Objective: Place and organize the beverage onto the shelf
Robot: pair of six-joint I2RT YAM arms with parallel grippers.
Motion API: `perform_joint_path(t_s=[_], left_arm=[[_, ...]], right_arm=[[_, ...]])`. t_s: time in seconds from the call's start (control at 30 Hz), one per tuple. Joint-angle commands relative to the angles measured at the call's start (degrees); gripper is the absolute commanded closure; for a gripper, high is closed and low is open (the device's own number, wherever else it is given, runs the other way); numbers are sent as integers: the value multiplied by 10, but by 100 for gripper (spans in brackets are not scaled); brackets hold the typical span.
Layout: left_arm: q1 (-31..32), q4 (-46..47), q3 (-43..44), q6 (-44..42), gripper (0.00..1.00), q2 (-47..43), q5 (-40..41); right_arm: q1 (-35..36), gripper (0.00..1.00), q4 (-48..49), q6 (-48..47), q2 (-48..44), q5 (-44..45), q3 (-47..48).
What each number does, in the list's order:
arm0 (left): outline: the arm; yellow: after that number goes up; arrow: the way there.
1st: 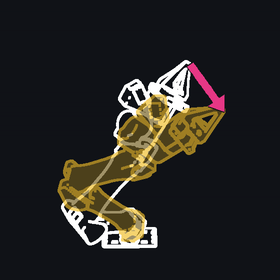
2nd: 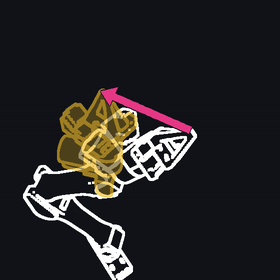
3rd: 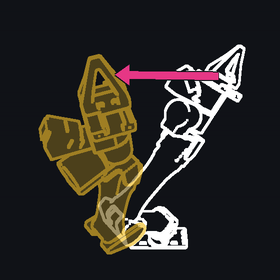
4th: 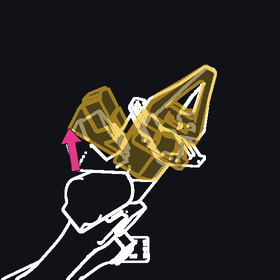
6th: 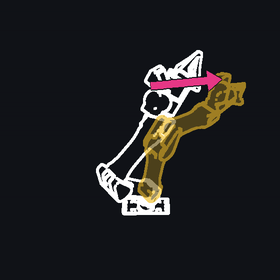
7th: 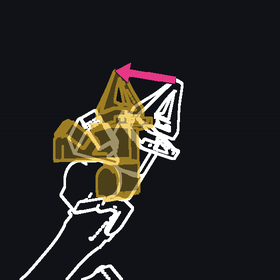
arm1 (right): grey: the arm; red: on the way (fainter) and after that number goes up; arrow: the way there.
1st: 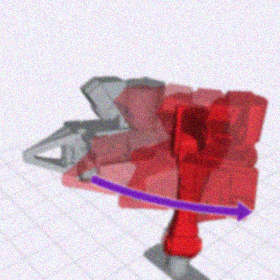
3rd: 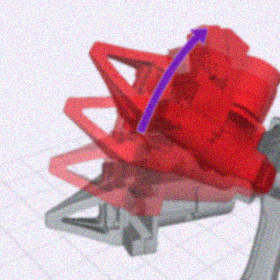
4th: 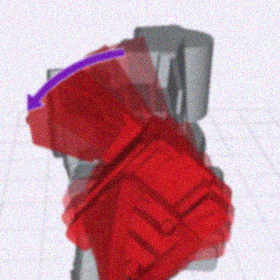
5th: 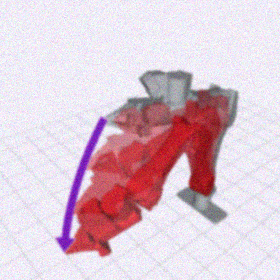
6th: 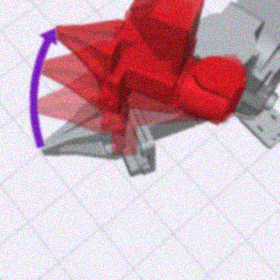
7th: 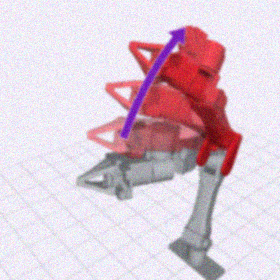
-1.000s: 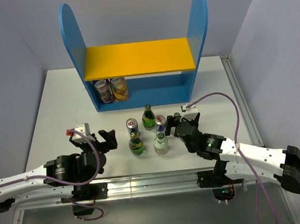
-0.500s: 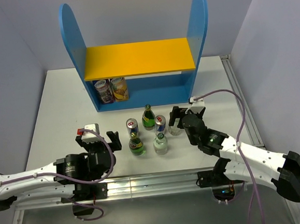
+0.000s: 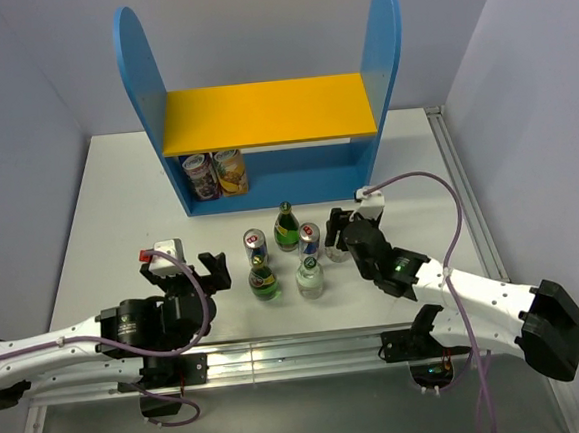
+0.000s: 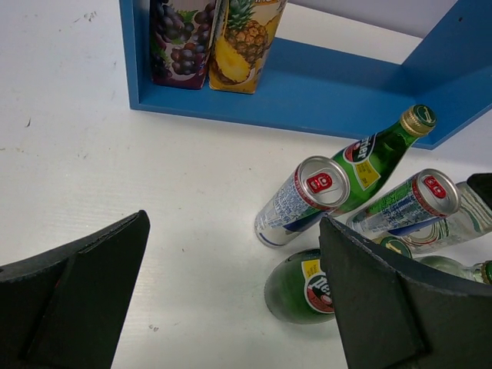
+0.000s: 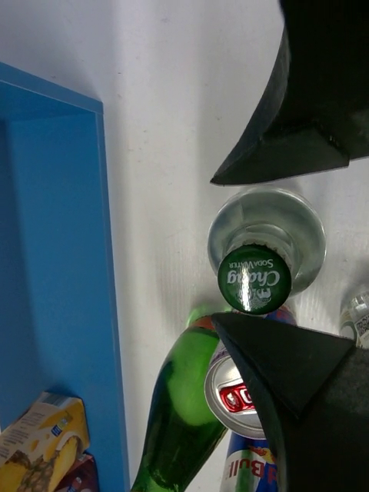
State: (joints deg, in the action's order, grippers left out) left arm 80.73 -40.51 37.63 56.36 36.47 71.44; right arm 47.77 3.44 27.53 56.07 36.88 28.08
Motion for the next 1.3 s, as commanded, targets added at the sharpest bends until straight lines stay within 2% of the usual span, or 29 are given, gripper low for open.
perform_joint_path(t_s=[0.0, 0.03, 0.07, 0.27, 0.33, 0.43, 0.67, 1.0, 1.27], left_arm=[[2, 16, 12, -11, 1, -2, 10], [2, 15, 12, -11, 1, -1, 10], [2, 13, 14, -8, 1, 0, 11], [2, 2, 20, 3, 1, 17, 12], [2, 1, 21, 4, 1, 19, 12], [2, 0, 21, 6, 1, 18, 12], [2, 10, 16, -5, 1, 4, 10], [2, 8, 14, -2, 1, -10, 9], [2, 13, 11, -7, 1, -21, 5]], right_arm=[[-3, 28, 18, -1, -2, 17, -3], [-3, 34, 17, -2, -2, 19, -3], [-3, 46, 17, -5, -2, 21, -5], [-4, 77, 16, -9, 13, 17, 0], [-4, 94, 13, -5, 18, 17, 5], [-4, 100, 9, -2, 22, 19, 11], [-4, 100, -26, -5, 18, 24, 53], [-4, 100, -116, -71, 19, 39, 229], [-4, 100, -132, -143, 57, 63, 363]])
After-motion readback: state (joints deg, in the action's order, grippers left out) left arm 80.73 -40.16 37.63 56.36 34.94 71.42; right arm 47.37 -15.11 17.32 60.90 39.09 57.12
